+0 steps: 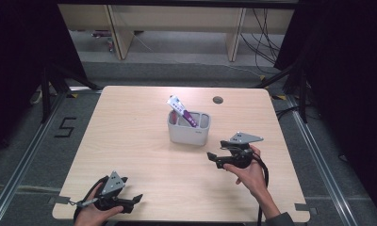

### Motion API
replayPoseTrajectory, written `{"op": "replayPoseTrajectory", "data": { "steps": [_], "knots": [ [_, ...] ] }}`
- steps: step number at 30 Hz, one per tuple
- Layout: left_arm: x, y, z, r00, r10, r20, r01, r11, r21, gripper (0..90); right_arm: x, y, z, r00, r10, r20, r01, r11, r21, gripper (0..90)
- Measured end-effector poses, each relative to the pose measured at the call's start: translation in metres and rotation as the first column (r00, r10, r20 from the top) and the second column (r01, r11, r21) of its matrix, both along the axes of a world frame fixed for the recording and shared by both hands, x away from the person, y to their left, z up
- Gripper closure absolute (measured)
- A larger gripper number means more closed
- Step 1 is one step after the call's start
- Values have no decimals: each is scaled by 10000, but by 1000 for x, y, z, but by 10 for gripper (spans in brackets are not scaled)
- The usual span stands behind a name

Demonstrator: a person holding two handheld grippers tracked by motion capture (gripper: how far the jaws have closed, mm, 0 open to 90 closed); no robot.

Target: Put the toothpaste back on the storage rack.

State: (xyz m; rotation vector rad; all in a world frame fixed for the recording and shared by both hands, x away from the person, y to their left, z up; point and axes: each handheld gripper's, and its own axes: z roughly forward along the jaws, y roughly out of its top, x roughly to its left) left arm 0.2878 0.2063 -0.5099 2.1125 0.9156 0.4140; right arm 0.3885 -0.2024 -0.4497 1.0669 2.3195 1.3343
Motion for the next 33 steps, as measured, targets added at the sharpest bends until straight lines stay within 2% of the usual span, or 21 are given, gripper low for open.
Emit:
{"op": "replayPoseTrajectory", "data": {
  "steps": [2,4,5,6,8,10,11,12,13,14,17,18,19,21,22,26,28,29,31,32,33],
  "knots": [
    [0,0,0,10000,-5,11,5,10000,1,166,-3,-2,-1,9999,-167,3,167,9999,-4,260],
    [0,0,0,10000,-13,-15,13,10000,22,166,-4,-6,-1,9998,-75,200,78,9998,-183,259],
    [0,0,0,10000,-48,-48,48,10000,36,166,-5,-6,-3,9999,-88,52,88,10000,-27,257],
    [0,1,0,10000,-54,-55,54,10000,57,166,-6,-7,-3,9998,-195,53,196,9997,-144,256],
    [0,1,0,10000,4,-16,-4,10000,17,166,-6,-9,-5,9999,35,152,-33,9999,-96,255],
    [0,0,0,10000,-15,-18,15,10000,38,166,-10,-9,-6,9998,-182,-14,182,9998,-29,253],
    [0,0,0,10000,10,-2,-10,10000,44,166,-11,-10,-7,9998,-200,-19,200,9997,-156,252],
    [0,0,0,10000,-5,-10,5,10000,39,166,-10,-10,-8,9997,-173,190,177,9996,-227,252],
    [0,0,0,10000,-14,-20,14,10000,41,166,-13,-10,-8,9996,-188,-225,183,9996,-191,252],
    [0,0,0,10000,-38,-64,38,10000,73,166,-12,-12,-9,9998,-155,148,160,9993,-327,252],
    [0,0,0,10000,27,-41,-27,10000,-19,166,-16,-12,-10,9991,-310,-273,303,9992,-267,247],
    [0,0,0,10000,7,-61,-7,10000,-7,166,-15,-14,-11,9998,-174,60,177,9990,-401,247],
    [0,0,0,10000,-27,-51,27,10000,52,166,-17,-13,-12,9996,-216,-158,213,9996,-189,247],
    [0,0,0,10000,-38,-53,38,10000,62,166,-19,-15,-12,9996,-239,-176,234,9993,-285,247],
    [0,0,0,10000,-38,-58,38,10000,76,166,-19,-15,-13,9998,-200,96,204,9992,-356,246],
    [0,0,0,10000,71,-65,-71,10000,9,166,-26,-17,-14,9995,-249,-209,243,9994,-251,225],
    [0,0,-1,10000,30,-54,-29,10000,80,166,-29,-19,-16,9992,-381,-155,376,9989,-275,205],
    [0,0,-1,10000,81,-48,-81,10000,-12,166,-30,-20,-17,9988,-370,-331,362,9990,-249,194],
    [0,1,-1,10000,31,-43,-31,10000,82,166,-31,-24,-19,9992,-404,-71,401,9984,-409,186],
    [0,1,0,10000,24,-32,-23,10000,70,166,-34,-24,-19,9982,-469,-376,459,9986,-277,186],
    [0,1,1,10000,-36,-85,37,9999,138,166,-35,-26,-21,9992,-361,-175,353,9986,-401,186]
  ]
}}
